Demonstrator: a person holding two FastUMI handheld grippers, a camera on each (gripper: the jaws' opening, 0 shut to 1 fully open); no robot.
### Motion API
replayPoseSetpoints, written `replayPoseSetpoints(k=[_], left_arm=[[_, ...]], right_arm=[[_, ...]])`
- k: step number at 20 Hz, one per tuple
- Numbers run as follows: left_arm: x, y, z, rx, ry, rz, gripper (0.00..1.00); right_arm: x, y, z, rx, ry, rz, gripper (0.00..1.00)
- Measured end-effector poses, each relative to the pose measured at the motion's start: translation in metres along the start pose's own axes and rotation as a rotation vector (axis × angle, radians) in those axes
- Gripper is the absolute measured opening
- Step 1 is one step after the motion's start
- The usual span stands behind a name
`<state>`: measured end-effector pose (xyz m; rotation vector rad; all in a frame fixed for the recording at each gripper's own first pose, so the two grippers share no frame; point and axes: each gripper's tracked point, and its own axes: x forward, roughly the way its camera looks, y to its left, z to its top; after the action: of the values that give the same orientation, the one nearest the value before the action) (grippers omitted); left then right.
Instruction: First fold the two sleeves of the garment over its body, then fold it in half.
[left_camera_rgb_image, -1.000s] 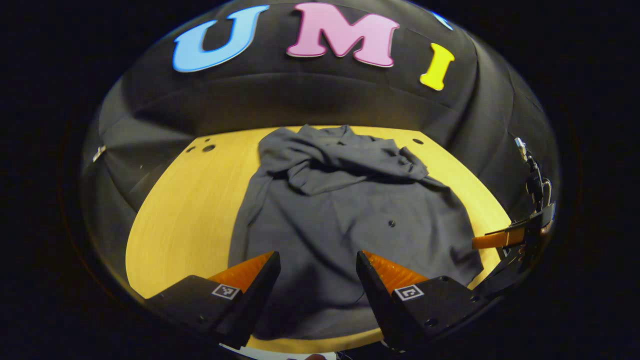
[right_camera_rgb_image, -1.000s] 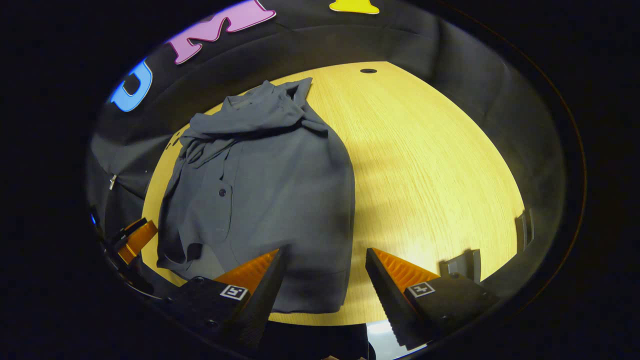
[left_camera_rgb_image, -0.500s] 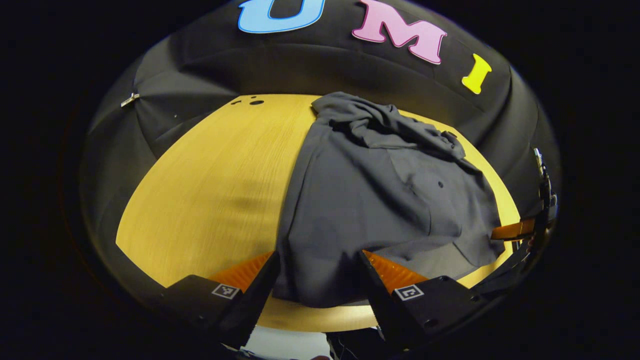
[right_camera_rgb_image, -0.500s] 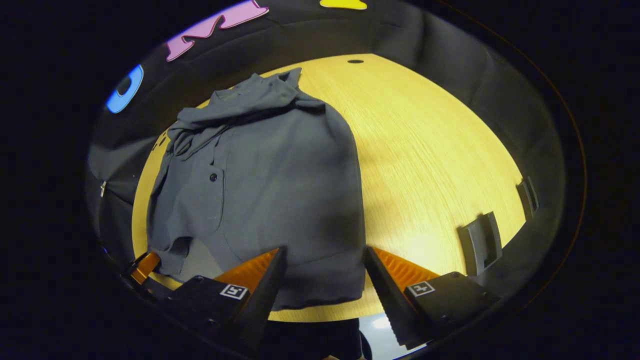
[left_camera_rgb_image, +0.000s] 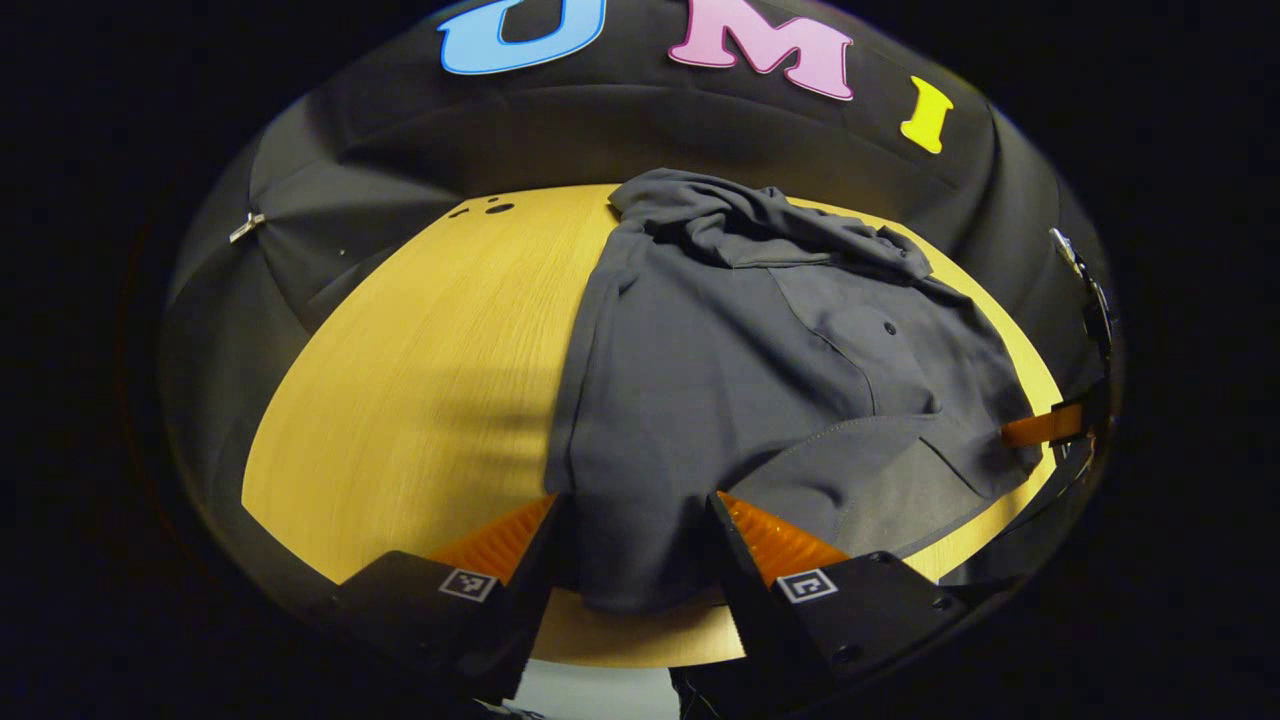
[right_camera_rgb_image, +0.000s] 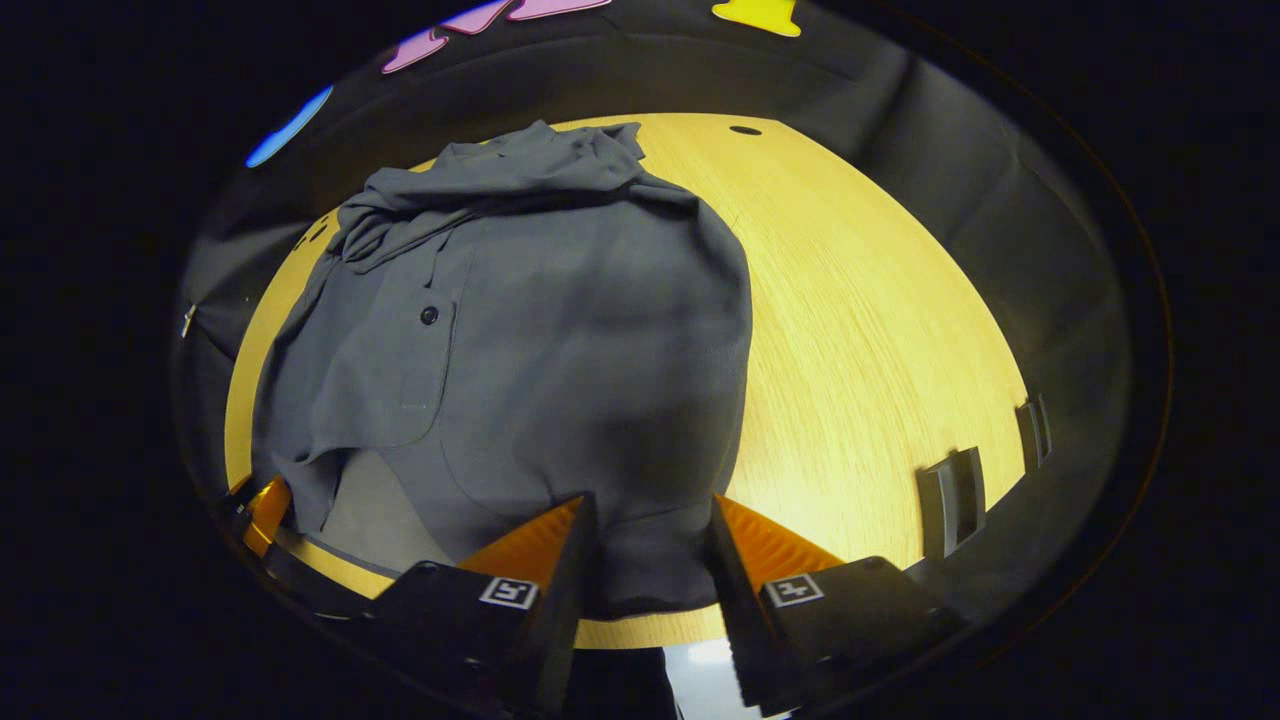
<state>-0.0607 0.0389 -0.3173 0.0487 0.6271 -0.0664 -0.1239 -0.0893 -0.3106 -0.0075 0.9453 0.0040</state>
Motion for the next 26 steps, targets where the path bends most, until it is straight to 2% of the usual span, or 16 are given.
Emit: replayPoseSetpoints(k=[1,2,3,4,6,7,8,9,13,17,23,26], left_arm=[[0.000,-0.005,0.001,0.014,-0.004,-0.007,0.82],[0.001,-0.010,0.001,0.028,-0.005,-0.025,0.71],[0.001,-0.015,0.001,0.037,-0.008,-0.037,0.62],[0.001,-0.017,0.001,0.039,-0.010,-0.045,0.47],[0.002,-0.022,0.002,0.021,-0.013,-0.051,0.22],[0.003,-0.022,0.004,0.008,-0.014,-0.048,0.13],[0.003,-0.023,0.004,-0.005,-0.011,-0.050,0.10],[0.003,-0.024,0.005,-0.015,-0.011,-0.055,0.06],[0.000,-0.021,0.009,-0.054,0.016,-0.050,0.06],[-0.011,-0.027,0.024,-0.092,0.019,-0.057,0.06],[-0.028,-0.030,0.063,-0.132,-0.013,-0.059,0.06],[-0.032,-0.036,0.086,-0.142,-0.027,-0.065,0.06]], right_arm=[[0.001,0.004,0.000,-0.010,0.005,0.008,0.53],[0.002,0.008,0.000,-0.013,0.005,0.016,0.40],[0.002,0.012,0.001,-0.016,0.006,0.024,0.41],[0.001,0.014,-0.001,-0.021,0.008,0.027,0.27],[0.003,0.018,-0.001,-0.062,0.004,0.052,0.11],[0.000,0.020,-0.001,-0.079,0.005,0.066,0.11],[0.001,0.021,0.001,-0.097,0.002,0.082,0.07],[0.001,0.021,0.000,-0.107,0.009,0.096,0.07],[0.000,0.019,0.003,-0.068,0.015,0.126,0.07],[-0.010,0.021,0.015,-0.085,0.009,0.165,0.06],[-0.025,0.030,0.057,-0.133,-0.045,0.228,0.07],[-0.033,0.035,0.082,-0.118,-0.084,0.258,0.07]])
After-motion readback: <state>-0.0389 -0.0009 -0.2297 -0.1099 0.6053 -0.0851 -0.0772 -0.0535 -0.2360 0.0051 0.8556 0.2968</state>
